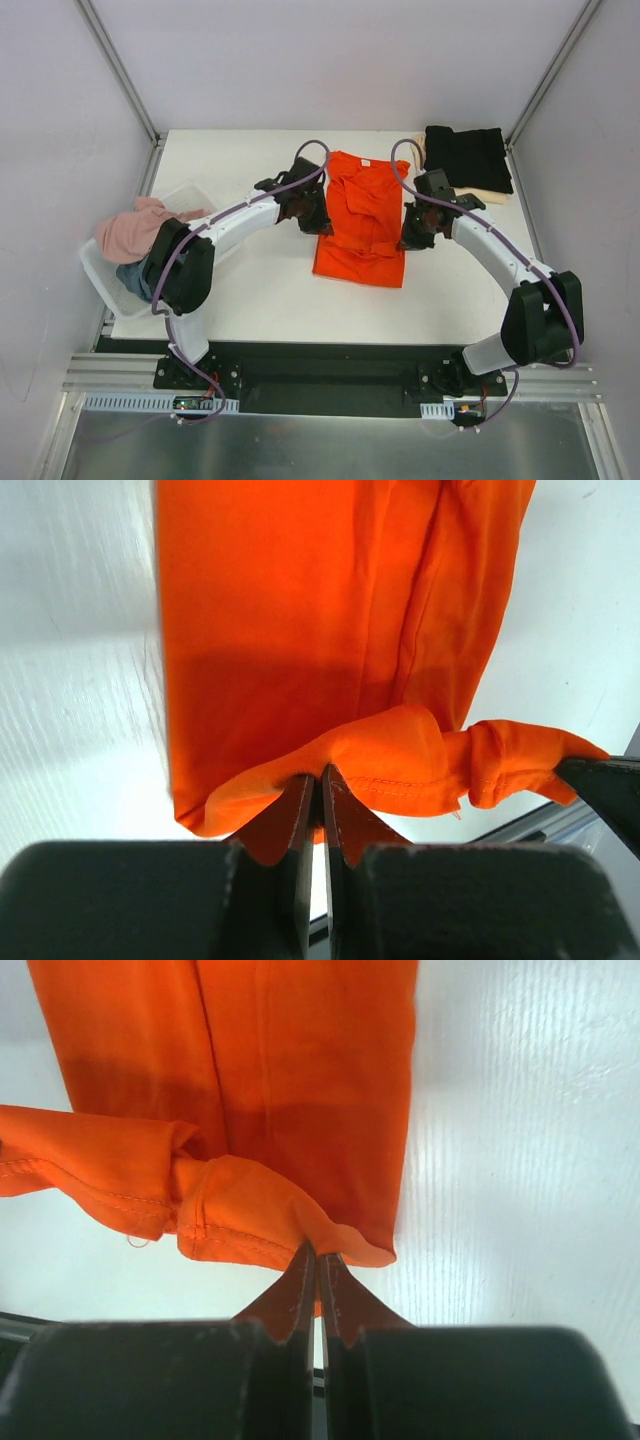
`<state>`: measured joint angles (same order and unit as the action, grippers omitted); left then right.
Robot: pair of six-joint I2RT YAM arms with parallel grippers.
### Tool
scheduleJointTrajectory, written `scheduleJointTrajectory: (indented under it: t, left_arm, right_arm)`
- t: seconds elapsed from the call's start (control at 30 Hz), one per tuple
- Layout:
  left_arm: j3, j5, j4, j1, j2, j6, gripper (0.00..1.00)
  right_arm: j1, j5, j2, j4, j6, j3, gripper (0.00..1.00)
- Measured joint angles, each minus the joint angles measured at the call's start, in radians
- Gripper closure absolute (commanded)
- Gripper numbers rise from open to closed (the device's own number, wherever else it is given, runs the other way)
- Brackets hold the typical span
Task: Fold and stack the t-shirts
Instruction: Fold the folded rectangular tshirt in 1/3 of the way
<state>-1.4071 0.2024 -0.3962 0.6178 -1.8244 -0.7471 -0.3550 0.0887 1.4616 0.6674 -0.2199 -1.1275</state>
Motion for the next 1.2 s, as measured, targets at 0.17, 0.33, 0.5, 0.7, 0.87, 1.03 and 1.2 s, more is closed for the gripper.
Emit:
scheduleJointTrajectory:
  t: [0.17, 0.33, 0.5, 0.7, 0.87, 1.03, 1.2]
  left_arm:
    - [-0.067, 0.017, -0.011, -0.027, -0.062, 0.025, 0.96]
    - [-0.134, 0.027, -0.013, -0.043, -0.128, 0.047, 0.95]
    - [-0.176, 0.023, -0.014, -0.051, -0.180, 0.061, 0.91]
    - [-0.222, 0.023, -0.013, -0.071, -0.259, 0.081, 0.78]
    - [-0.224, 0.022, -0.026, -0.090, -0.285, 0.098, 0.47]
    - [-0.235, 0.021, -0.036, -0.095, -0.276, 0.112, 0.22]
    - [-0.169, 0.016, -0.035, -0.094, -0.175, 0.116, 0.01]
  right_arm:
    - [0.035, 0.007, 0.068, -0.003, 0.025, -0.056, 0.99]
    - [0.072, 0.041, 0.153, -0.010, 0.045, -0.116, 0.99]
    - [0.097, 0.067, 0.254, -0.011, 0.061, -0.180, 0.99]
    - [0.132, 0.095, 0.400, -0.013, 0.090, -0.267, 0.80]
    - [0.146, 0.093, 0.499, 0.010, 0.115, -0.342, 0.51]
    - [0.147, 0.075, 0.516, 0.052, 0.127, -0.374, 0.13]
    - [0.147, 0.022, 0.476, 0.085, 0.126, -0.350, 0.00]
